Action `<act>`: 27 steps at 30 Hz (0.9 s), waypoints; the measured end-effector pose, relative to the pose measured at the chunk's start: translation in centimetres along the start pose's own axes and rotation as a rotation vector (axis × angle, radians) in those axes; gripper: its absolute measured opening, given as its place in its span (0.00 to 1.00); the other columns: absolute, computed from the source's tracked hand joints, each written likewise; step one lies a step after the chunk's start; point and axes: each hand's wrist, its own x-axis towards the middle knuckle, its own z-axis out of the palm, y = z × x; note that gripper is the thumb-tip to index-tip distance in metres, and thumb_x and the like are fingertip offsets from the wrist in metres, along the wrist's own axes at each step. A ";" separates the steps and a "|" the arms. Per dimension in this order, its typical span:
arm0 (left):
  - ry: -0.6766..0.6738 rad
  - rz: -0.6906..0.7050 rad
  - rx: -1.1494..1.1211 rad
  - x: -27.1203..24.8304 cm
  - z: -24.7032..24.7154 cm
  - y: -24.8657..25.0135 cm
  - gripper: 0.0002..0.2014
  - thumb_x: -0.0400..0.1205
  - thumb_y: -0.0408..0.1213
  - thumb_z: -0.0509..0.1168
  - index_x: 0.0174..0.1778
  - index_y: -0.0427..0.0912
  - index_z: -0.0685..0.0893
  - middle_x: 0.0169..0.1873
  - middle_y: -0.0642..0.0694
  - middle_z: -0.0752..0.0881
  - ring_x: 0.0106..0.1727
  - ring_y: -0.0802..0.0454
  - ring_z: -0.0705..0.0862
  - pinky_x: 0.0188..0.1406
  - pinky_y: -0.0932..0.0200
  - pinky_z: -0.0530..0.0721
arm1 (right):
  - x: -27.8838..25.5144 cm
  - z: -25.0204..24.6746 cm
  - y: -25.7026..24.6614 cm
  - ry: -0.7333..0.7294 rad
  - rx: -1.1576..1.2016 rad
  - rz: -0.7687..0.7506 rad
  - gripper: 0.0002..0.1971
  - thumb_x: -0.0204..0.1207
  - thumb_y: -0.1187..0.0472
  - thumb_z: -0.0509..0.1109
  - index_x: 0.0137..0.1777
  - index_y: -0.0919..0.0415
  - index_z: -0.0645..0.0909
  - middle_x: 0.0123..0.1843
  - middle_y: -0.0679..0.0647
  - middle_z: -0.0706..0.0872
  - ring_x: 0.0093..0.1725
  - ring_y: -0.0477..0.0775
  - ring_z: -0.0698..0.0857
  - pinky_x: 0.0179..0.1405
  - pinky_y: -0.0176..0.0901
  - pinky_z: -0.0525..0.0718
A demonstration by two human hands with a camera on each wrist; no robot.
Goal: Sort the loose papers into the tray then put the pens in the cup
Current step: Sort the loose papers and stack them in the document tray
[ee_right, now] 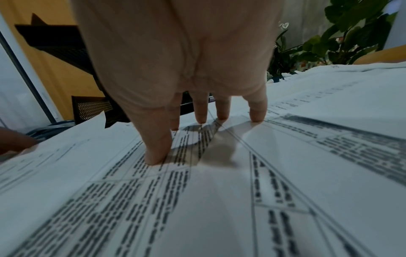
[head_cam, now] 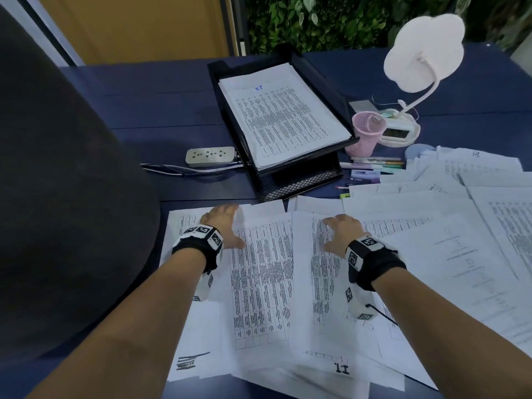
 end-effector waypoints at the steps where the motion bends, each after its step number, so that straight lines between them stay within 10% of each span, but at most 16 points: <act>1: -0.004 0.007 0.009 0.0 -0.2 0.2 0.55 0.65 0.56 0.78 0.83 0.50 0.51 0.81 0.45 0.60 0.81 0.44 0.60 0.80 0.42 0.57 | 0.0 0.0 0.0 -0.004 -0.007 0.003 0.36 0.72 0.48 0.71 0.79 0.39 0.60 0.81 0.50 0.60 0.80 0.59 0.60 0.71 0.70 0.71; 13: -0.051 0.004 0.023 -1.0 -5.7 1.3 0.24 0.72 0.43 0.76 0.65 0.47 0.82 0.59 0.46 0.86 0.58 0.46 0.83 0.54 0.57 0.81 | -0.6 -0.5 0.0 0.005 0.062 -0.012 0.35 0.71 0.49 0.73 0.77 0.42 0.62 0.78 0.51 0.64 0.77 0.58 0.65 0.69 0.65 0.74; 19: 0.155 0.057 0.065 -4.5 -10.9 2.0 0.22 0.76 0.42 0.72 0.67 0.51 0.81 0.61 0.47 0.85 0.61 0.44 0.82 0.61 0.47 0.81 | -0.5 -1.8 -0.2 0.036 0.312 -0.036 0.40 0.67 0.39 0.75 0.77 0.51 0.64 0.70 0.62 0.75 0.62 0.63 0.81 0.56 0.49 0.82; 27: 0.507 0.131 0.008 -10.1 -19.1 3.4 0.03 0.76 0.42 0.71 0.44 0.52 0.87 0.36 0.49 0.85 0.50 0.42 0.83 0.51 0.48 0.82 | -2.6 -4.4 -2.2 0.103 0.776 -0.167 0.42 0.69 0.45 0.76 0.80 0.52 0.61 0.79 0.54 0.69 0.75 0.56 0.72 0.68 0.48 0.73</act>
